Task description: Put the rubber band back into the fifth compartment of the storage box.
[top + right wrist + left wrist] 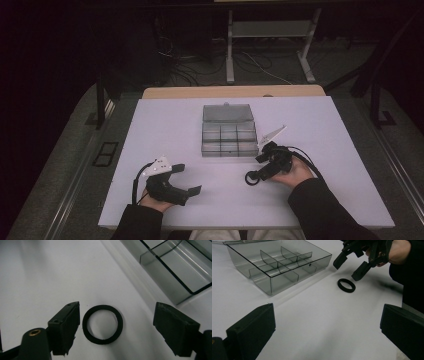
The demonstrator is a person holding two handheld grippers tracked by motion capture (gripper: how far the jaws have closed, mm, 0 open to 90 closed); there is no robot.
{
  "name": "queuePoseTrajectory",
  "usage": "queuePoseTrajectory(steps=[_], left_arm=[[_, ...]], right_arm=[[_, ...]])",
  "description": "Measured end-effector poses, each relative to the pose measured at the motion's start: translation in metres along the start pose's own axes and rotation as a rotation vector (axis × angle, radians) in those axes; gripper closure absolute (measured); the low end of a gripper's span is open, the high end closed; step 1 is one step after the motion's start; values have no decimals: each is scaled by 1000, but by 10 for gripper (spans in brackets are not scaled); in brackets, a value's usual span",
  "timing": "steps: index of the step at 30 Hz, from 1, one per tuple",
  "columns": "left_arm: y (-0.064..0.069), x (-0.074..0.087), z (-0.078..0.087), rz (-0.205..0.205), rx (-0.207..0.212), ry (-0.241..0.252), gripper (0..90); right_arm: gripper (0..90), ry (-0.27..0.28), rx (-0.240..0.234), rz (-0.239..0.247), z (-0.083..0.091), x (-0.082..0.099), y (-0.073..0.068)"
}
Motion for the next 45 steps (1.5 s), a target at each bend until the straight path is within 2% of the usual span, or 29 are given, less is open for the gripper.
queuePoseTrajectory(steps=[4,5,7,10,11,13,20,25,28,36,45], left_arm=[[0,0,0,-2,0,-6,0],[0,0,0,-2,0,-7,0],[0,0,0,-4,1,-9,0],[0,0,0,-4,2,-10,0],[0,0,0,-5,2,-10,0],[0,0,0,-4,2,-10,0],[0,0,0,0,-3,-4,0],[0,0,0,-1,-2,-9,0],[0,0,0,-2,-3,-5,0],[0,0,0,-1,-3,-5,0],[0,0,0,-1,-2,-8,0]], right_arm=[[297,-5,-6,3,-2,0,0],[347,-8,-7,12,-3,0,0],[367,-9,-7,13,-4,0,0],[455,-13,-14,12,-6,1,0],[455,-13,-14,12,-6,1,0],[514,-12,0,28,-6,1,-1],[663,-20,7,47,-7,2,0],[717,-33,10,54,-8,3,1],[747,-29,29,64,-9,3,0],[853,-37,26,77,-11,4,0],[866,-36,19,68,-9,4,0]])
Point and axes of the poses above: each handheld gripper's, and its own axes: z roughly backward along the jaws, x roughly out of its underside, y roughly to its right, the point moved 3 cm from there along -z, roughly forward along the jaws, and after that the axes turned 1 degree about -x, right-handed, at the moved point
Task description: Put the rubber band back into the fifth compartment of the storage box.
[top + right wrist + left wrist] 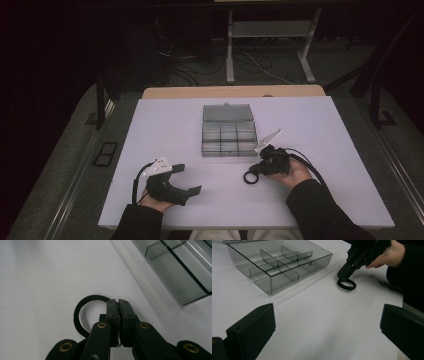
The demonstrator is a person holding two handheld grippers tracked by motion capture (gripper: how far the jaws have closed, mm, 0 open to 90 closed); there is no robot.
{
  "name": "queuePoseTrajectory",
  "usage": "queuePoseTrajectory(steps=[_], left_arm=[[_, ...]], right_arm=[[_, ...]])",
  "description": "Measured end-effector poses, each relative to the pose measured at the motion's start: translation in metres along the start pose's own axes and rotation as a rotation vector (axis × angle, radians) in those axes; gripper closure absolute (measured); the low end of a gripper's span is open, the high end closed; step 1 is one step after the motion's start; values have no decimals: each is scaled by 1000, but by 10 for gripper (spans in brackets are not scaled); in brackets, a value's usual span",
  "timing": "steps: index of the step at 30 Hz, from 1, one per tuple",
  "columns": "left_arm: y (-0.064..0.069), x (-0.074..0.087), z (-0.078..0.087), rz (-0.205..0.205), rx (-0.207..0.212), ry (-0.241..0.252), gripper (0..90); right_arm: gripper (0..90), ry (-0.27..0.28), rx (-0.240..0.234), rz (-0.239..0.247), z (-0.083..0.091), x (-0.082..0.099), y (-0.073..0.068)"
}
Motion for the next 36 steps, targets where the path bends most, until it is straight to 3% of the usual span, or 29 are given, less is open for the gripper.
queuePoseTrajectory(steps=[4,18,36], left_arm=[[0,0,0,-2,1,-2,0],[0,0,-1,-4,3,-3,0],[1,0,-1,0,4,-3,0]], right_arm=[[866,3,9,-4,3,-1,0],[866,60,-21,-24,22,-5,3],[866,95,-48,-60,40,-8,12]])
Point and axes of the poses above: each handheld gripper's, and its own axes: z roughly backward along the jaws, x roughly out of its underside, y roughly to its right, the point moved 3 cm from there along -z, roughly forward along the jaws, and after that the axes turned 1 degree about -x, right-handed, at the moved point
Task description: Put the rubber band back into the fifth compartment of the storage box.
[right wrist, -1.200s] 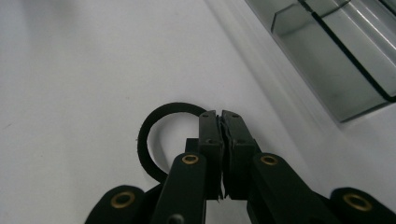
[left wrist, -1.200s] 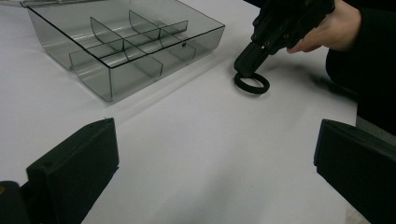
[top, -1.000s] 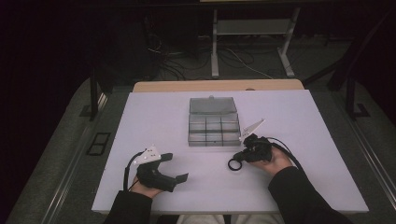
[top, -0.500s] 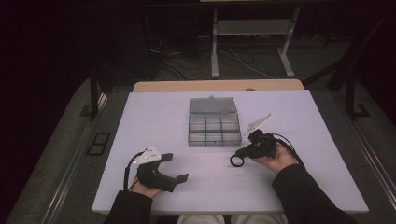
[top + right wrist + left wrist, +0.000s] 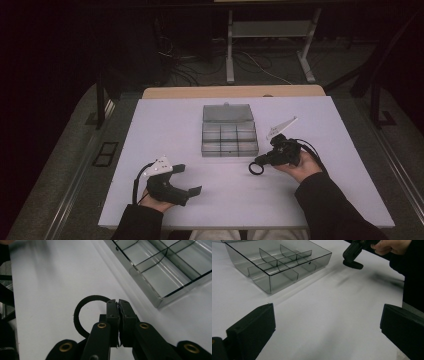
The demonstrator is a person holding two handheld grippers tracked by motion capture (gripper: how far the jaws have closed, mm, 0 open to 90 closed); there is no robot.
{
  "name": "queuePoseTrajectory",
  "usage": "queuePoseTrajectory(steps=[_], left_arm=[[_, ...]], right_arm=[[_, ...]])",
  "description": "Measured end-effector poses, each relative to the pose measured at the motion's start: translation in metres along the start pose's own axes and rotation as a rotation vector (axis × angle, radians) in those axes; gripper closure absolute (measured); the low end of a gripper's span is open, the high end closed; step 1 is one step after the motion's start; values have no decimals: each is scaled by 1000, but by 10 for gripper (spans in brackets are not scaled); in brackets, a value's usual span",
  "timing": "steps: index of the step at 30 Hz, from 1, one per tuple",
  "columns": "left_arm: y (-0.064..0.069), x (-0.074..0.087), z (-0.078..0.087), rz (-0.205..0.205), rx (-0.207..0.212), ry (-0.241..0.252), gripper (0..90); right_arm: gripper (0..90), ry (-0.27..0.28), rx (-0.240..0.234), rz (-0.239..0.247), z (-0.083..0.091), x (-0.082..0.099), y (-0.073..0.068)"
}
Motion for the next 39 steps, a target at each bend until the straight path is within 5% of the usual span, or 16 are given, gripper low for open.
queuePoseTrajectory(steps=[39], left_arm=[[0,0,1,-1,2,2,0]], right_arm=[[865,18,15,80,24,-56,-5]])
Point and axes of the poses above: each handheld gripper's, and its own axes: z roughly backward along the jaws, x roughly out of its underside, y roughly to its right, the point moved 3 cm from there along -z, roughly forward along the jaws, and after that the axes turned 1 degree about -x, right-handed, at the moved point
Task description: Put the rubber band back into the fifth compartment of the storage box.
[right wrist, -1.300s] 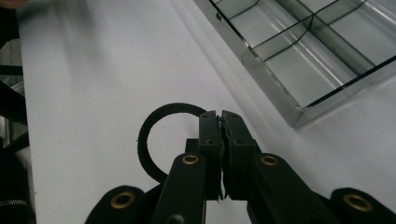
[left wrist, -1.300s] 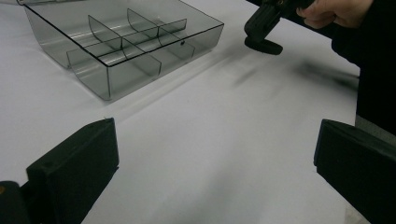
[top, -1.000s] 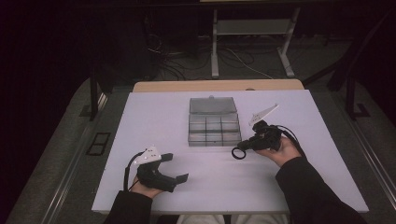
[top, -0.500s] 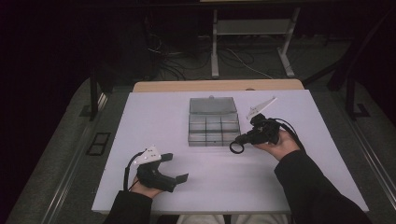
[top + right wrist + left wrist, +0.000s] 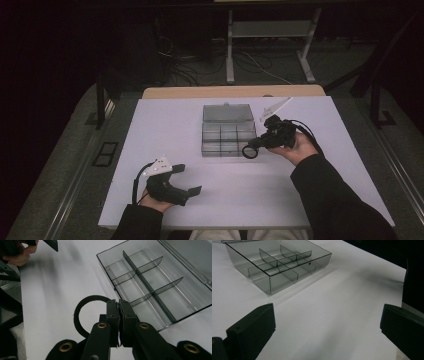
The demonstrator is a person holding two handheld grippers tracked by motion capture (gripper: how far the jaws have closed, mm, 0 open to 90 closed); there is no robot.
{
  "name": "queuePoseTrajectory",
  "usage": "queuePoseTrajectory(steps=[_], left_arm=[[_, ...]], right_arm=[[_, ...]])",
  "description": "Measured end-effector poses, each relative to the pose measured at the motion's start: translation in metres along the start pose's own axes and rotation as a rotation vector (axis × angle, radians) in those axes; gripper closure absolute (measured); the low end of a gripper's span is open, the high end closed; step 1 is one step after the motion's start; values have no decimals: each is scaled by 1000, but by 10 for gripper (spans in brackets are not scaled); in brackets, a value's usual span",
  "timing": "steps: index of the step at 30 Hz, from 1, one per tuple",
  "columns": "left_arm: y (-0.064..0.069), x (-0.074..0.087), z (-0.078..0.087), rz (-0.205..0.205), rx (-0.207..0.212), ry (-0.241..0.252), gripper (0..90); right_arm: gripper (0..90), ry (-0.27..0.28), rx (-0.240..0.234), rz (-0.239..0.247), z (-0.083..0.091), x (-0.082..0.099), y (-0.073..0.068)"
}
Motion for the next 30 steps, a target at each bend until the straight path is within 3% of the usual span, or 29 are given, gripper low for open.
queuePoseTrajectory(steps=[22,30], left_arm=[[0,0,0,5,-2,7,0],[0,-1,-1,0,3,5,0]], right_arm=[[865,14,21,33,4,-28,9],[865,7,31,18,-1,-34,17]])
Point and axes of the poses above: each handheld gripper's, and its own axes: z roughly backward along the jaws, x roughly out of its underside, y roughly to its right, the point moved 3 cm from there along -z, roughly forward along the jaws, and after that the axes turned 1 degree about -x, right-handed, at the moved point
